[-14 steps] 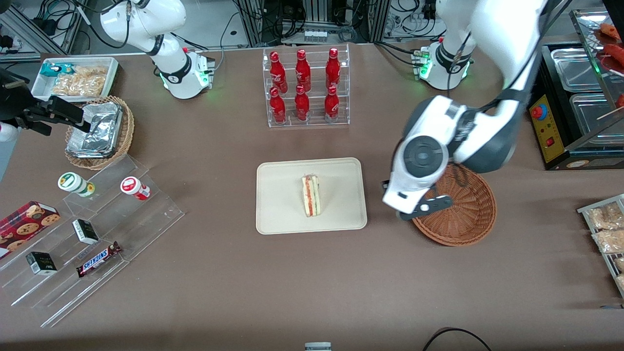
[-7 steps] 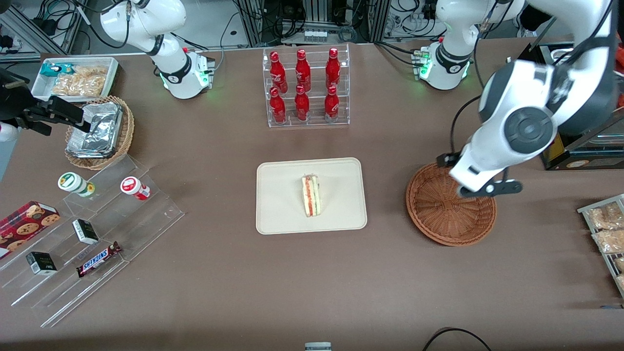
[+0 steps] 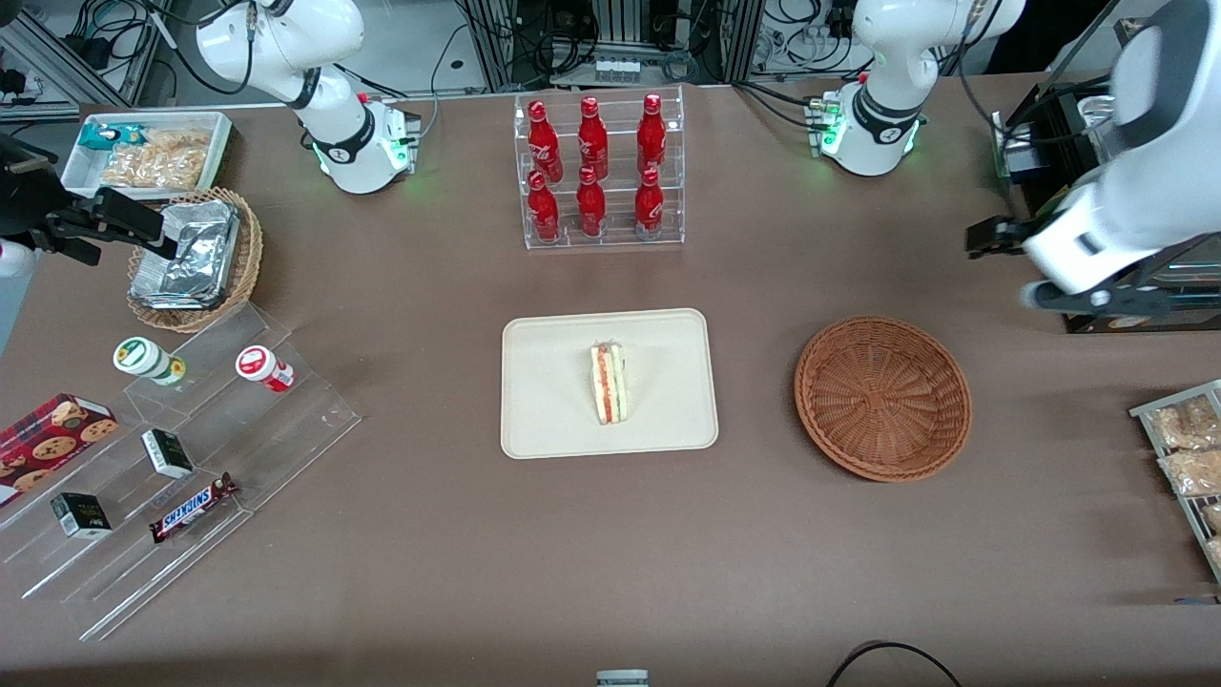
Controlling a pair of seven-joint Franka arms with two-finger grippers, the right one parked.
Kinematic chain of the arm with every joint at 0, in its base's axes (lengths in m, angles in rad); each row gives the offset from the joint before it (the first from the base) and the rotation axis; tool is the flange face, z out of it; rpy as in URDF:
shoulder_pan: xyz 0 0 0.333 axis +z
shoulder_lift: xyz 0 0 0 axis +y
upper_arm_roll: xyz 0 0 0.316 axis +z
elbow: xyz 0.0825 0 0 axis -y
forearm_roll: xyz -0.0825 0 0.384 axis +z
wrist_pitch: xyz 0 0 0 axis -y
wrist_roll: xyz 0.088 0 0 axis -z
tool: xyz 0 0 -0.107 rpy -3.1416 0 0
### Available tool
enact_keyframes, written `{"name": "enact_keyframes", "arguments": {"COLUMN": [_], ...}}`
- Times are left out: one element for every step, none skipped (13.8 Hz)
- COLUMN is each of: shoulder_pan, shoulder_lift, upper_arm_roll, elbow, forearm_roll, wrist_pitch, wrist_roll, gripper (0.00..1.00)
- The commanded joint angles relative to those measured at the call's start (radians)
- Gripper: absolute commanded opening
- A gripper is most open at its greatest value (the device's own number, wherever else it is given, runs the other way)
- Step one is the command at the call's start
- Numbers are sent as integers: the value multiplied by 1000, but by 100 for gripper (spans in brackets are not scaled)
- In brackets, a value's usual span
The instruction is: Place sandwich from basket to tray
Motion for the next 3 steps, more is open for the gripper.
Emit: {"name": "enact_keyframes", "arguments": {"shoulder_pan": [0,-2,-2], "shoulder_lift": [-11,-11,-11], "upper_arm_roll": [23,33,33], "elbow": [28,28,28], "forearm_roll": [-18,-21,-23], "wrist_pitch": [21,46,60], "wrist_roll": [13,13,11], "gripper": [100,100,100]}}
